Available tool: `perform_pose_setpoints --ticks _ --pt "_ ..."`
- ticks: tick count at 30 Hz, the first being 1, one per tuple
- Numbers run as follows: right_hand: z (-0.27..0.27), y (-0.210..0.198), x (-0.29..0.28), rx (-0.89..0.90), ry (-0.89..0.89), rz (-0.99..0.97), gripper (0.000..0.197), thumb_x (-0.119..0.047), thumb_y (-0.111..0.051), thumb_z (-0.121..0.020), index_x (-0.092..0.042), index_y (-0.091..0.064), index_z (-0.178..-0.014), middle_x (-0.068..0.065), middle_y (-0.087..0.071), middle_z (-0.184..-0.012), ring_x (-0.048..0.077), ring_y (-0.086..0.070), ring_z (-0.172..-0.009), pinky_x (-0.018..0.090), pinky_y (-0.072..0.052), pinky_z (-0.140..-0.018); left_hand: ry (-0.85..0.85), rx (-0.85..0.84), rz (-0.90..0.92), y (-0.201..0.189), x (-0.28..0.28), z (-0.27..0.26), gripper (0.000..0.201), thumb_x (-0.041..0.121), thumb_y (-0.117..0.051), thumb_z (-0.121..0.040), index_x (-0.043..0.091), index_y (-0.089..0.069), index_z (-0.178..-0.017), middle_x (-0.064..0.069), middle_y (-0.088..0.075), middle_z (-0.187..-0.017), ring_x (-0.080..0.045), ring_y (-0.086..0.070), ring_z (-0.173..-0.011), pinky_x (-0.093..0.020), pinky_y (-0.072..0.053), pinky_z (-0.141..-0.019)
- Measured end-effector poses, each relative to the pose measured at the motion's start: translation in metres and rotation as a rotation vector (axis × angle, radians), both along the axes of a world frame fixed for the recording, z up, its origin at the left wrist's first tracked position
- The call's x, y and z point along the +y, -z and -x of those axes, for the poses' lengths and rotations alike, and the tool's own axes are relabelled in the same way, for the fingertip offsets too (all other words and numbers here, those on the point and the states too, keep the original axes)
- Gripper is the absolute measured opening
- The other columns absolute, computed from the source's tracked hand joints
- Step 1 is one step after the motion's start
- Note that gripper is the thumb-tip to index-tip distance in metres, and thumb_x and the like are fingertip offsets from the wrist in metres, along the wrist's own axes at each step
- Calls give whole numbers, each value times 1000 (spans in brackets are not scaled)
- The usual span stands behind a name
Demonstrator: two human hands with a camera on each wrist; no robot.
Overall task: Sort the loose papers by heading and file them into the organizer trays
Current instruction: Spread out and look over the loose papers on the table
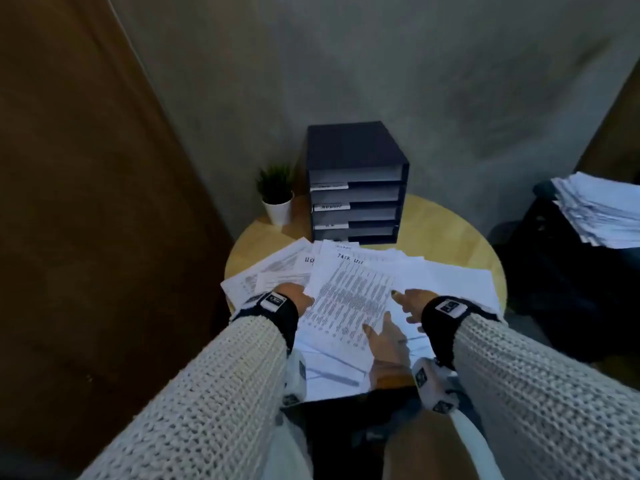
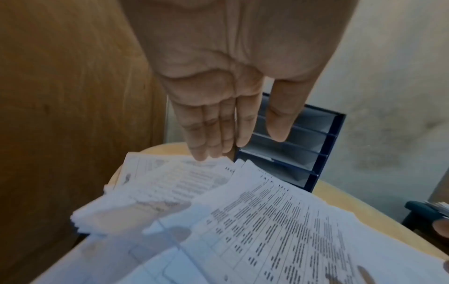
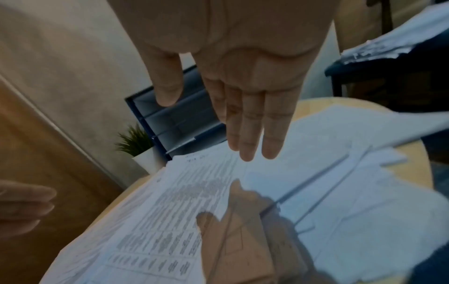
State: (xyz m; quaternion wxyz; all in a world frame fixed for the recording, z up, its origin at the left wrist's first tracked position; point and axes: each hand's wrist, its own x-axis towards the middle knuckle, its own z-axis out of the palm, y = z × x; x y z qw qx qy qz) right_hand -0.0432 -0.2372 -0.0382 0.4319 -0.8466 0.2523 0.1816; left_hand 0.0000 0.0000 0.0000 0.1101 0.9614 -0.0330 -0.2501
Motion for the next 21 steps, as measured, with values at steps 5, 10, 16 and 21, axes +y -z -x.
perform_pose_setpoints --ticks 5,10,16,21 --pt "-18 38 -4 155 29 -28 53 -38 -47 -97 -2 -47 -136 18 -53 -136 32 -55 -121 43 -45 -104 -113 154 20 47 0 -29 61 37 -39 -99 12 -17 -151 -6 -17 -158 -25 -26 -142 -31 -26 -113" --pt "-32 66 -17 158 233 -263 44 -27 -53 -96 2 -52 -129 21 -63 -115 25 -60 -75 37 -54 -77 -202 251 47 75 -8 -44 63 38 -37 -100 16 -9 -152 -4 -12 -159 -25 -28 -141 -31 -33 -110" --pt "-62 108 -29 178 390 -318 63 -47 -68 -80 2 -61 -118 15 -64 -116 34 -60 -107 52 -44 -101 -241 186 -10 93 -4 -50 69 47 -42 -95 19 -14 -151 -7 -11 -158 -28 -25 -142 -39 -28 -114" --pt "-58 88 -1 286 282 -100 70 -53 -63 -82 2 -55 -126 20 -59 -127 34 -57 -116 46 -42 -104 -164 235 -7 96 3 -49 70 50 -41 -94 18 -16 -151 -8 -3 -159 -30 -18 -145 -42 -24 -117"
